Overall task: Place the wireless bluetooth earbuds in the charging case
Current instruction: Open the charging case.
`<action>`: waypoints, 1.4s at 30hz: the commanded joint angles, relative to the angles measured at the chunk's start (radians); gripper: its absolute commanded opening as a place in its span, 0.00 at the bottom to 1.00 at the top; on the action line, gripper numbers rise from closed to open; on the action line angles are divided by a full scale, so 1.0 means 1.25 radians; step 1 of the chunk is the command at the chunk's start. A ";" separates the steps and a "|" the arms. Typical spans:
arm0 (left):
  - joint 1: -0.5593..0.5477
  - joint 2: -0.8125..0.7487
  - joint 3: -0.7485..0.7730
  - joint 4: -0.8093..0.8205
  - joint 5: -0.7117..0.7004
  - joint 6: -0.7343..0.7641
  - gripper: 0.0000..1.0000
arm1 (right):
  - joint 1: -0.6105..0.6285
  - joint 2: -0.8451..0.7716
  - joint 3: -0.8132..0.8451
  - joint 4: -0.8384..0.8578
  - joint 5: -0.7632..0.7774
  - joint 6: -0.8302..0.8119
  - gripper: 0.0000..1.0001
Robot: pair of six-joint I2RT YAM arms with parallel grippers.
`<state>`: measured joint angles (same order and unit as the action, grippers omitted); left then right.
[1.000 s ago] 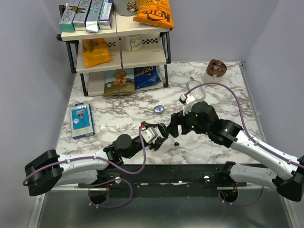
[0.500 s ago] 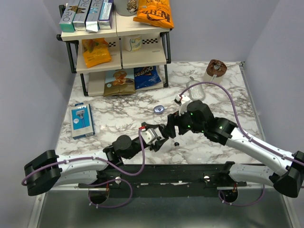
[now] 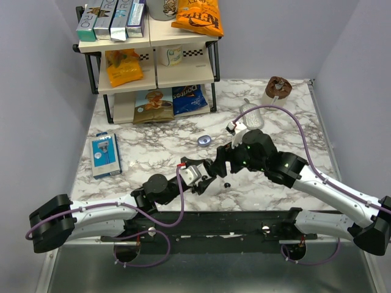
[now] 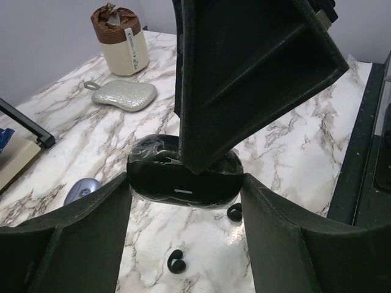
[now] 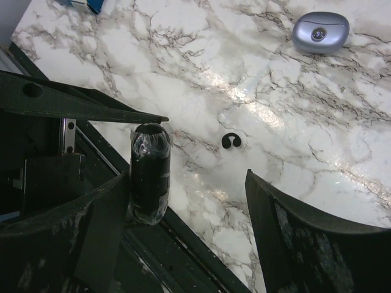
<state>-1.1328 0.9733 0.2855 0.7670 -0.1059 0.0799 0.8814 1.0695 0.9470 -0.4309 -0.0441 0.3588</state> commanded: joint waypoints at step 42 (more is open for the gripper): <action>-0.004 -0.034 -0.026 0.042 -0.034 -0.009 0.00 | -0.003 -0.054 0.017 0.019 -0.030 0.007 0.81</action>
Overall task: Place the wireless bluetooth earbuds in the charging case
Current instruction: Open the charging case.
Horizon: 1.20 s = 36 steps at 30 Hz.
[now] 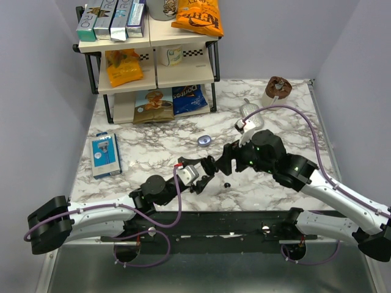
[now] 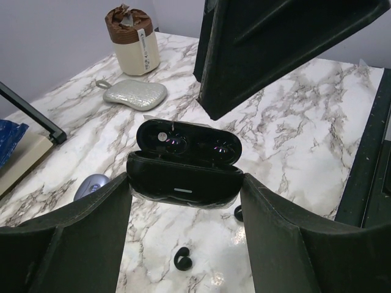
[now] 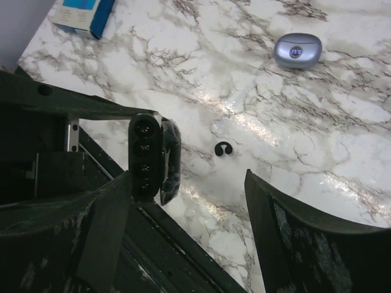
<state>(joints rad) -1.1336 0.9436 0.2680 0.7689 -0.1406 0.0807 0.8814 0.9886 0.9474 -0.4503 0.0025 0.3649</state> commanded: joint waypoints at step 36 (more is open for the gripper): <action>-0.011 -0.038 -0.012 0.068 0.006 -0.024 0.00 | -0.039 0.069 0.003 0.107 -0.196 0.036 0.26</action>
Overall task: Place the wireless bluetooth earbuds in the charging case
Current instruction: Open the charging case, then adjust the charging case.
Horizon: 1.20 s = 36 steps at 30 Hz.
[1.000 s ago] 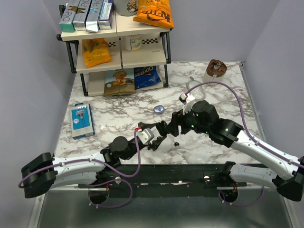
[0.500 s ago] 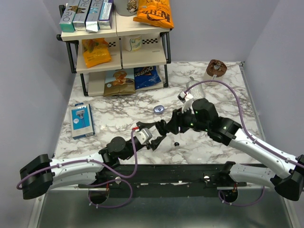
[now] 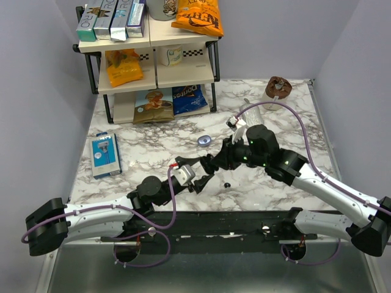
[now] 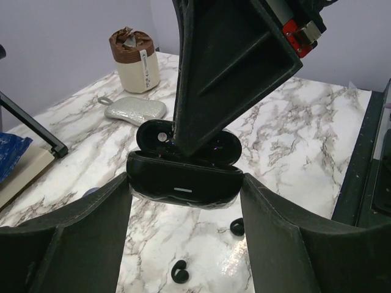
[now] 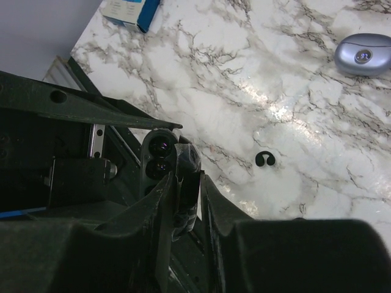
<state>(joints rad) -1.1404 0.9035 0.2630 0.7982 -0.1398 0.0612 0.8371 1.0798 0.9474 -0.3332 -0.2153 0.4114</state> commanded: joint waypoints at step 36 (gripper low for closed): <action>0.275 -0.074 0.226 -0.438 0.692 -0.272 0.99 | 0.090 -0.265 0.025 -0.141 0.133 -0.548 0.01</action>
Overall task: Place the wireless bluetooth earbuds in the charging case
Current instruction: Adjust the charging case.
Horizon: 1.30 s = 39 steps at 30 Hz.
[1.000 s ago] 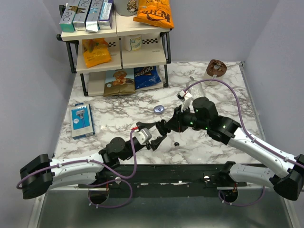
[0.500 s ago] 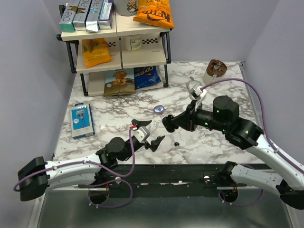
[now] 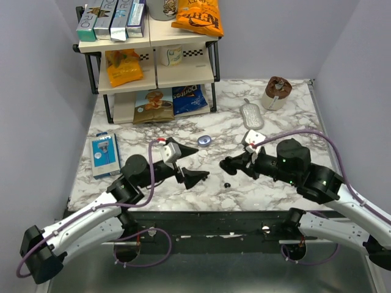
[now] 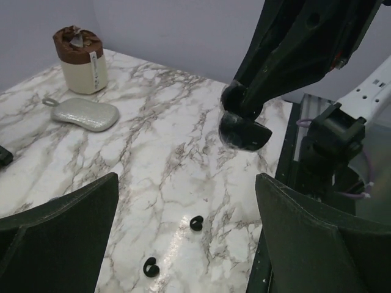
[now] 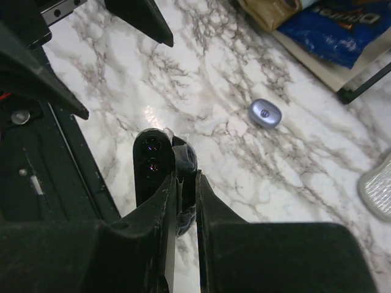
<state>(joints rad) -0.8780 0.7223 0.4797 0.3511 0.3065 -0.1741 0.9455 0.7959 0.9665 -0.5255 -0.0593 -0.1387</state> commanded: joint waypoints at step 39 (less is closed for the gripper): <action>0.005 0.278 0.124 0.011 0.312 0.037 0.72 | 0.044 0.063 0.015 0.069 -0.135 -0.088 0.01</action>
<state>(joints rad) -0.8661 1.0897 0.6552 0.2920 0.7200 -0.1219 0.9939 0.8745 0.9714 -0.4694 -0.2047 -0.2619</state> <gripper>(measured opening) 0.736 0.217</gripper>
